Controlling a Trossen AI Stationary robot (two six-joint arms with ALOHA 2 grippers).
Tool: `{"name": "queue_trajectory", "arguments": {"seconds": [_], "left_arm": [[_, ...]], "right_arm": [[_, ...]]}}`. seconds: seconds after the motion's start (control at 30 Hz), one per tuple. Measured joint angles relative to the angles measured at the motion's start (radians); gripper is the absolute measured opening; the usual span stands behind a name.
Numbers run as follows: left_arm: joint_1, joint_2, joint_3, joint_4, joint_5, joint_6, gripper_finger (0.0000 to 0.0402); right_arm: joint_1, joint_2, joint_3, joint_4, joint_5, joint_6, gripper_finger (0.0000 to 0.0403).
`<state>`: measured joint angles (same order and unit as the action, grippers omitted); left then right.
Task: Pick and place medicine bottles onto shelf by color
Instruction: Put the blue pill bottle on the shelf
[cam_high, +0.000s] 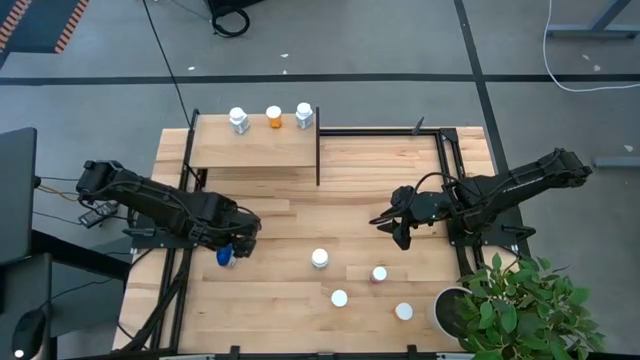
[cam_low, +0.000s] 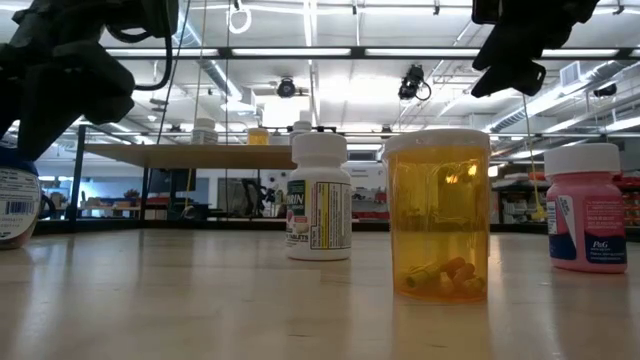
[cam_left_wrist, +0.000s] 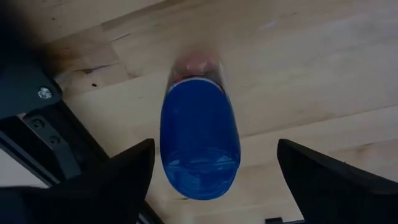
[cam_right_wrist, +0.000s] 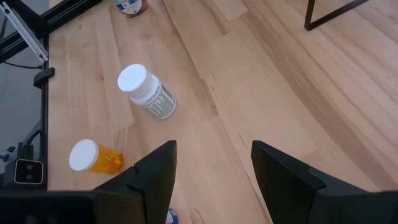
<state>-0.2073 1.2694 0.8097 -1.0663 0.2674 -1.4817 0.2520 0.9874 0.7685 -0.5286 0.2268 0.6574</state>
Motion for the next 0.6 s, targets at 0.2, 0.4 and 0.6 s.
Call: {"name": "queue_trajectory", "arguments": {"seconds": [0.2, 0.4, 0.6], "left_arm": [[0.000, 0.000, 0.000, -0.001, -0.005, -0.015, 0.0313], [0.000, 0.000, 0.000, -0.001, -0.009, -0.016, 0.0280], [0.000, 0.000, 0.000, 0.009, -0.005, -0.019, 0.0239]], "right_arm": [[0.000, 0.000, 0.000, 0.000, 0.002, -0.010, 0.0216], [0.000, 0.000, 0.000, 0.000, 0.008, -0.011, 0.0216], [0.000, 0.000, 0.000, 0.000, 0.031, -0.011, 0.0216]]}}
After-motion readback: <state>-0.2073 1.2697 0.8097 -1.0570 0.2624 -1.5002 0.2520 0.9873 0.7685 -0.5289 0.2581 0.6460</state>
